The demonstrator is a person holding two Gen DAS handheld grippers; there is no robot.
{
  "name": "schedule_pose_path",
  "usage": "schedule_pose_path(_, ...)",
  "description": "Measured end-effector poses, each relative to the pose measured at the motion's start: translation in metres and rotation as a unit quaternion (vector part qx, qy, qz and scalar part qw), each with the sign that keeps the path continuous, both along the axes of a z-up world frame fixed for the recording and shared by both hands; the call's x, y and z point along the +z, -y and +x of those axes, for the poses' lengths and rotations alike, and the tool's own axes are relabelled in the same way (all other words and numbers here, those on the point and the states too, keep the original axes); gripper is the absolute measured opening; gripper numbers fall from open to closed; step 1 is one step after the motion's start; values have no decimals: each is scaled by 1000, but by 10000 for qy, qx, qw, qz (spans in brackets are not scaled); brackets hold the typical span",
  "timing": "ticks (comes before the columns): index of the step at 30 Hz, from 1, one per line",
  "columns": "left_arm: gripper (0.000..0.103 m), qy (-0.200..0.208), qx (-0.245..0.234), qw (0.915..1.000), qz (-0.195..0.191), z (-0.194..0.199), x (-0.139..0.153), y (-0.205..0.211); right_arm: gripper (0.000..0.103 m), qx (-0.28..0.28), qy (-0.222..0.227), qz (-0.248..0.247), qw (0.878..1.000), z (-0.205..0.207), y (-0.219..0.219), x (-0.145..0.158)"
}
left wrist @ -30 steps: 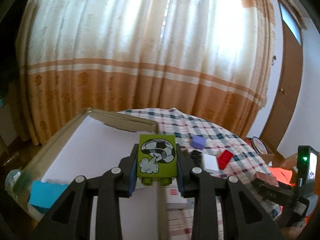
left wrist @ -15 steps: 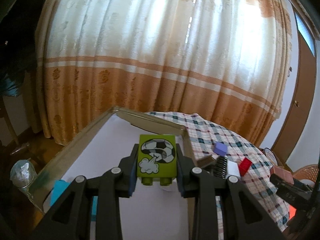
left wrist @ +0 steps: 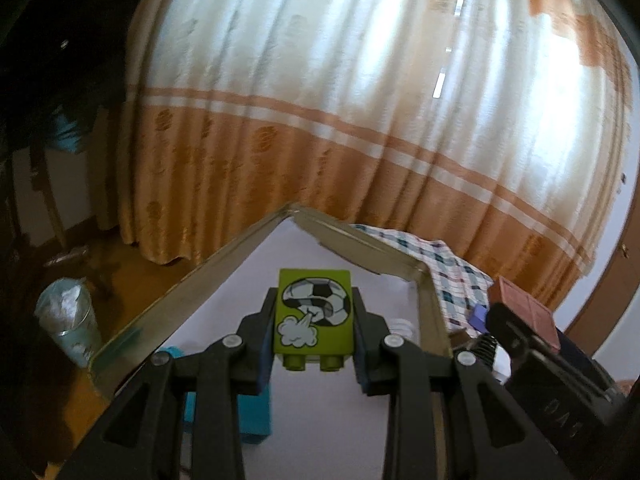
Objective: Organize rigid objects
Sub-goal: 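Carry the green block and copper plate into the box and release both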
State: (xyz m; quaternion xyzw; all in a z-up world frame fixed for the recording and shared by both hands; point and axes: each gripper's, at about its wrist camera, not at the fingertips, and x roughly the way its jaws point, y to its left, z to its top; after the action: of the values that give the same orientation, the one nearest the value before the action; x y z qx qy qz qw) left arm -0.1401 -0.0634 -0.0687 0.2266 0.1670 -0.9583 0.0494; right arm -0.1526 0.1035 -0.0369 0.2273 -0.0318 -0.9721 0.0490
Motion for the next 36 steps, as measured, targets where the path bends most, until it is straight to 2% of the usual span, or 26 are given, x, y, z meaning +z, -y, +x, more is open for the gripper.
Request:
schedule_pose_path(4,30,160,398,9990,85,0,-4,8,83,517,54,-27,9986,-13,15,-8)
schedule_pose_path(9,30,348,605,9972,257,-1,-10,18,83,935,270,-211,9950,-25,19,-18)
schedule_pose_path(19,31,446,911,9948,98,1,-11,16,84,1383,654,-628,9862,-40,18,-33)
schedule_pose_path(21,35,432,916,9948,76,0,-10,15,84,1426,668,-731,9848,-41,15,-34)
schedule_pose_path(23,47,415,931,9948,52,1,-9,15,84,1431,663,-839,9839,-41,11,-34)
schedule_pose_path(24,49,392,934,9949,35,1,-9,14,84,1425,658,-900,9835,-41,8,-34)
schedule_pose_path(27,70,322,1068,9937,-48,5,-7,14,84,1487,695,-1230,9787,-41,1,-33)
schedule_pose_path(29,88,275,1238,9919,-10,9,-6,18,84,1585,759,-1513,9727,-43,-3,-31)
schedule_pose_path(32,89,184,1310,9911,131,13,-6,22,84,1743,875,-1697,9660,-44,-2,-27)
schedule_pose_path(36,89,154,1257,9919,-37,13,-4,16,84,1655,621,-1729,9690,-34,-8,-15)
